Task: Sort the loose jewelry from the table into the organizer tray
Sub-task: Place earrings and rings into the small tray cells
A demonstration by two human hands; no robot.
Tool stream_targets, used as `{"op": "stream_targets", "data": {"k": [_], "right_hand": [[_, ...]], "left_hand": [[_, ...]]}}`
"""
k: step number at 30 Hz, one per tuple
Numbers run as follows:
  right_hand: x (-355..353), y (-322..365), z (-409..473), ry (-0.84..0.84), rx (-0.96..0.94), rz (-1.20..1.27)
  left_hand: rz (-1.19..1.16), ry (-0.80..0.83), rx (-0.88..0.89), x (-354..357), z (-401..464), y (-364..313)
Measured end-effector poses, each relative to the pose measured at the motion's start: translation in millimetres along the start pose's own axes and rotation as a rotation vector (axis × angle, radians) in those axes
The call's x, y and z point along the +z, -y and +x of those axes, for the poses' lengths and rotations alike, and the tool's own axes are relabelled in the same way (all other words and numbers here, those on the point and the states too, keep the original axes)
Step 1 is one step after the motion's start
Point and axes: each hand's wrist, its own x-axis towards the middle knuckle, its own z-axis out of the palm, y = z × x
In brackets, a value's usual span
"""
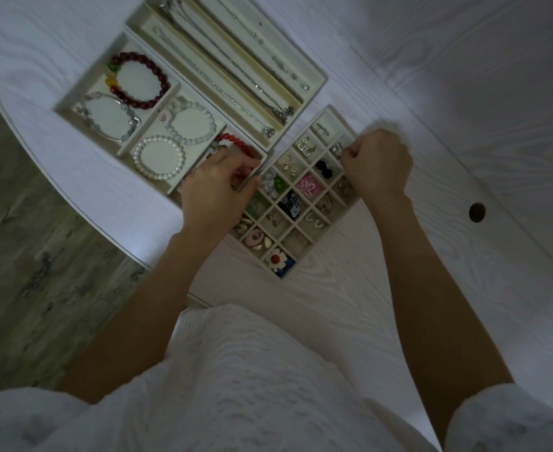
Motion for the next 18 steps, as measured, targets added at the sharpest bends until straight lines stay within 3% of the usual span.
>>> {"op": "stream_targets", "data": {"k": [12, 18], "right_hand": [[0, 0, 5, 0.076, 0.045, -0.016], [0, 2, -8, -0.041, 0.011, 0.023]], "left_hand": [[-0.014, -0.005, 0.011, 0, 0, -1], [-0.007, -0.002, 0.016, 0, 0, 0]]}}
